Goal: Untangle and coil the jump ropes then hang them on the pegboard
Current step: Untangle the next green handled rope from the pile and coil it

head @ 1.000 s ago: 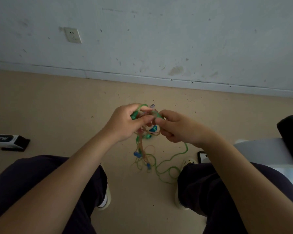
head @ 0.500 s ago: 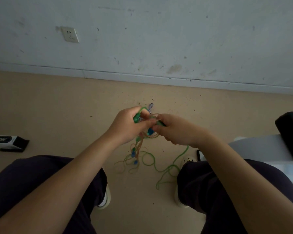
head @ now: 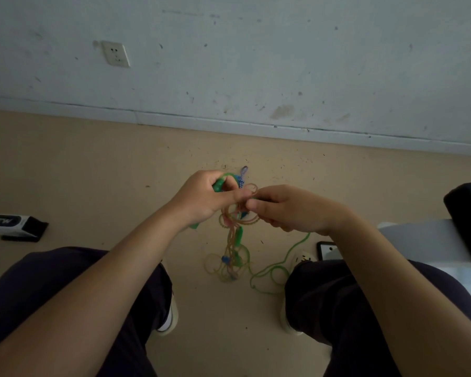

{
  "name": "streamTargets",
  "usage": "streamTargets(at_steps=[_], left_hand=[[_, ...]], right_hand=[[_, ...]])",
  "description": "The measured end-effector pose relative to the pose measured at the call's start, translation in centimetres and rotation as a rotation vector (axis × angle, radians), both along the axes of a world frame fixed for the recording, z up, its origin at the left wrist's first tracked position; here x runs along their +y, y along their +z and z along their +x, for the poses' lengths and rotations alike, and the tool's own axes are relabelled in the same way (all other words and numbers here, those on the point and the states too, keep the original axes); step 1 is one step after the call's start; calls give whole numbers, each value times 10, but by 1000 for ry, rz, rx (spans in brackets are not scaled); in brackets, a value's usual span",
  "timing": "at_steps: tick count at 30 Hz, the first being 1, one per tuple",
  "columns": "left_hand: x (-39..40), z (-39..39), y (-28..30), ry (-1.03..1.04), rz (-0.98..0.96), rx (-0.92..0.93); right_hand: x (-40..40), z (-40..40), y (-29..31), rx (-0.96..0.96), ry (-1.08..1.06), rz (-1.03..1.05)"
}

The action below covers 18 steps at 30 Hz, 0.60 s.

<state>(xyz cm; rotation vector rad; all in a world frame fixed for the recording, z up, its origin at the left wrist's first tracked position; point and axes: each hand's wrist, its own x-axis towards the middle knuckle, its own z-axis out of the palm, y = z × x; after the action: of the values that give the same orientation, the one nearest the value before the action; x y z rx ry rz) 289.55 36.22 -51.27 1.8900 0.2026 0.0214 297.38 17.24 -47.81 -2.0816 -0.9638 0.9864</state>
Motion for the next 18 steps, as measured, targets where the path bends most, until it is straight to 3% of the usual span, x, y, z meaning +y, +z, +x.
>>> streamTargets(at_steps=[8,13,18], left_hand=[[1,-3,-1,-96,-2,-33],[3,-4,1,-157,-222,43],[-4,-5,0,-54,-7,-73]], right_hand=[[11,-1,-18,-242,-144,36],[14,3,-23,-299,-269,72],[20,-1,-23,-278,-320,38]])
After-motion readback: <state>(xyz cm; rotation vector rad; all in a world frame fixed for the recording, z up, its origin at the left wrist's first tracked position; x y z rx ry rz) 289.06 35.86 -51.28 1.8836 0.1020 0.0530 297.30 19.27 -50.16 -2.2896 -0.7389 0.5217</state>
